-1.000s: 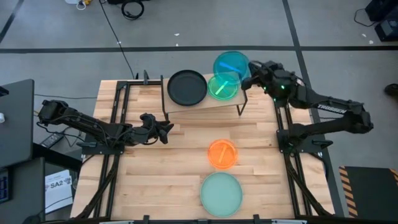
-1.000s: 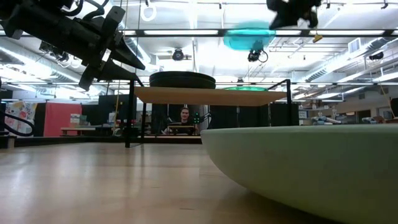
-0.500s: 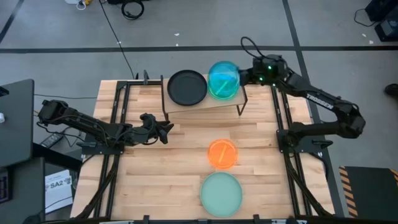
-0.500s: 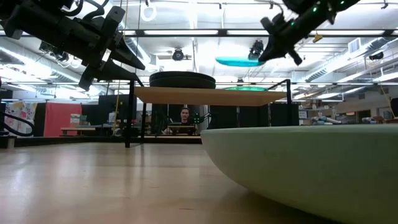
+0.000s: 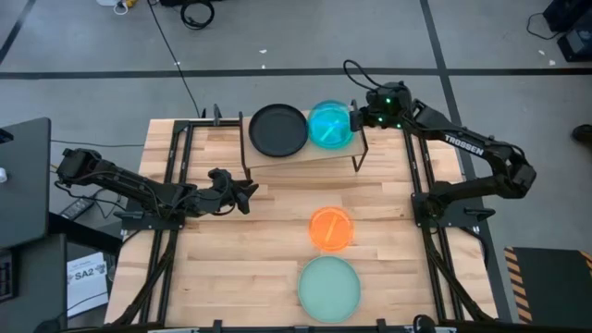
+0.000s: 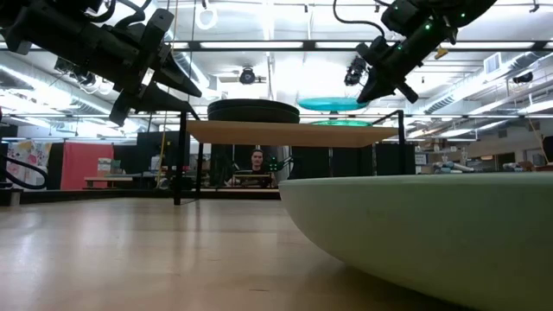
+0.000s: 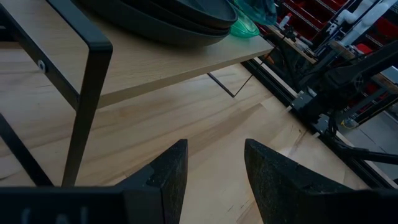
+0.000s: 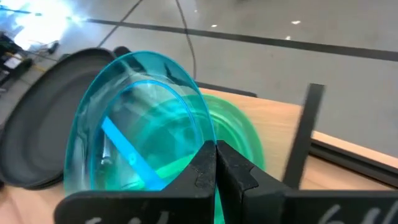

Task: Place and stack plates onto a shelf
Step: Stack the light blue plate on top of the green plate on the shelf

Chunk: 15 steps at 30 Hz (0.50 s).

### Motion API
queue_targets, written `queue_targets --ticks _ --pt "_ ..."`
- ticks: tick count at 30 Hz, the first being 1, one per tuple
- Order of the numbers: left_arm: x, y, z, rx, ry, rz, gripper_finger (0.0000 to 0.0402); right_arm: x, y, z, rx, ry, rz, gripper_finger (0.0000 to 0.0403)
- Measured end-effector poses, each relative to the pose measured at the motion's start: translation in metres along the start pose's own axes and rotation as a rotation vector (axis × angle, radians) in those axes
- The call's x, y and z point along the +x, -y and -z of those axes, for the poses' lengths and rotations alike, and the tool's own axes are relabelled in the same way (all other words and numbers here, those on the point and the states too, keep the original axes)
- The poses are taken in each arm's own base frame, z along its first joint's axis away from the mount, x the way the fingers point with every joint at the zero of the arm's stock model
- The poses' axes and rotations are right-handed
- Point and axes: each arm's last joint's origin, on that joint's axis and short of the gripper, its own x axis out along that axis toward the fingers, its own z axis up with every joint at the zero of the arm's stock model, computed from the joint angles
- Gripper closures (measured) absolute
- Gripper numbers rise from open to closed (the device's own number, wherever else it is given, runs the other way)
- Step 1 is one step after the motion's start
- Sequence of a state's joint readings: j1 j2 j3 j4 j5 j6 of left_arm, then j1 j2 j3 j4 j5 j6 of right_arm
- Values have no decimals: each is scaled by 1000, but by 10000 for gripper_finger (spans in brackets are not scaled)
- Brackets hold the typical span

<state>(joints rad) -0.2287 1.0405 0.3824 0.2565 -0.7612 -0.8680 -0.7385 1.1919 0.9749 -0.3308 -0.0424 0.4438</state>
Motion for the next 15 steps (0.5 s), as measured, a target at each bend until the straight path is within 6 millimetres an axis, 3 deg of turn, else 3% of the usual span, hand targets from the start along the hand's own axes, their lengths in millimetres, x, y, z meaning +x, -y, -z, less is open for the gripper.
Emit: queue_targets --ticks 15 --pt "0 0 0 0 0 0 237 0 8 0 13 -13 54 389"
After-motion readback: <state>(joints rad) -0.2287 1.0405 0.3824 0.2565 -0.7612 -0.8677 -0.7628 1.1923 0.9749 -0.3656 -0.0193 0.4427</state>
